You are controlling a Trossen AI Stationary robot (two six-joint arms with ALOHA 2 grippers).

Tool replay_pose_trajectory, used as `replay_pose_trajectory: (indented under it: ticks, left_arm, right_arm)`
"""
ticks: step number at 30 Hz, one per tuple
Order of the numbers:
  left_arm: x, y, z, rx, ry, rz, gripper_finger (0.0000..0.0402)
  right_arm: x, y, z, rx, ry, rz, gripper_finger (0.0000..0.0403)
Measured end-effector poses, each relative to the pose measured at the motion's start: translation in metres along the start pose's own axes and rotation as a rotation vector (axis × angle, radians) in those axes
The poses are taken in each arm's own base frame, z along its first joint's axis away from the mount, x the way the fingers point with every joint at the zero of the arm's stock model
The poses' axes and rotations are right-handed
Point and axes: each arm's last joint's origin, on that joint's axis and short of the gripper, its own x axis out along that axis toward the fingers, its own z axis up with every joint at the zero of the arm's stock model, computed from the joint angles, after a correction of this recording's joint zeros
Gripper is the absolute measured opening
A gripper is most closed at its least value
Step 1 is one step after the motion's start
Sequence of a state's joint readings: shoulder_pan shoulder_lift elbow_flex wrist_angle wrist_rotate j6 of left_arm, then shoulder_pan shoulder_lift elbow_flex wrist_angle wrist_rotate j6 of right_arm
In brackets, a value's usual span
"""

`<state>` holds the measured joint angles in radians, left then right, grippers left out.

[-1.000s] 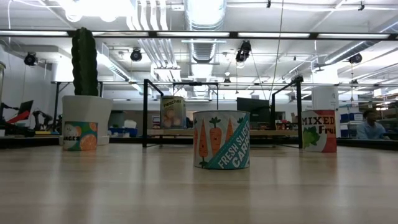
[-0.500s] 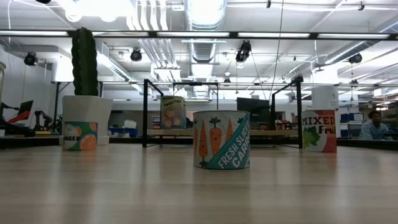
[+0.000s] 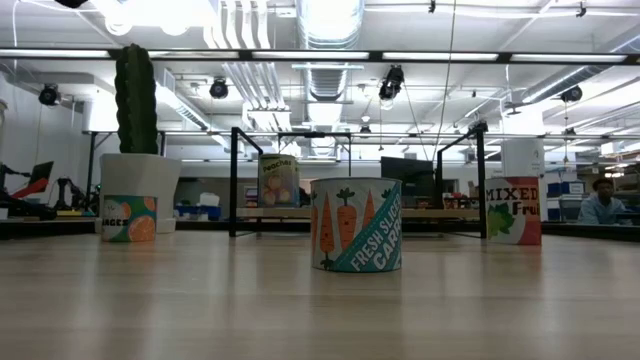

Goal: Pick and place cans onto a shelf
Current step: Put the large canned oranges on the shelf

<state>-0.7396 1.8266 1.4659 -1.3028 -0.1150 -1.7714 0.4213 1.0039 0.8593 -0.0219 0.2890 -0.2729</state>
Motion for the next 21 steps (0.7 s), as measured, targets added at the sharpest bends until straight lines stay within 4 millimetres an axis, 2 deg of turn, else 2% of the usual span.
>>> replay_pose_trajectory:
  ticks: [5,10,15,21]
  left_arm:
    - [-0.021,-0.007,0.009,0.035,0.008,-0.051,0.0308]
    - [-0.046,-0.016,0.030,0.080,-0.023,-0.132,0.0307]
    - [-0.074,-0.023,0.068,0.155,-0.140,-0.226,0.0307]
    - [-0.105,-0.020,0.126,0.261,-0.265,-0.288,0.0307]
  right_arm:
    - [0.000,0.000,-0.001,-0.003,0.007,0.002,0.0013]
    - [-0.001,0.000,-0.001,-0.015,0.013,0.003,0.0013]
    - [-0.007,-0.001,-0.003,-0.022,0.043,0.009,0.0013]
    - [-0.017,-0.004,-0.005,-0.005,0.055,0.009,0.0013]
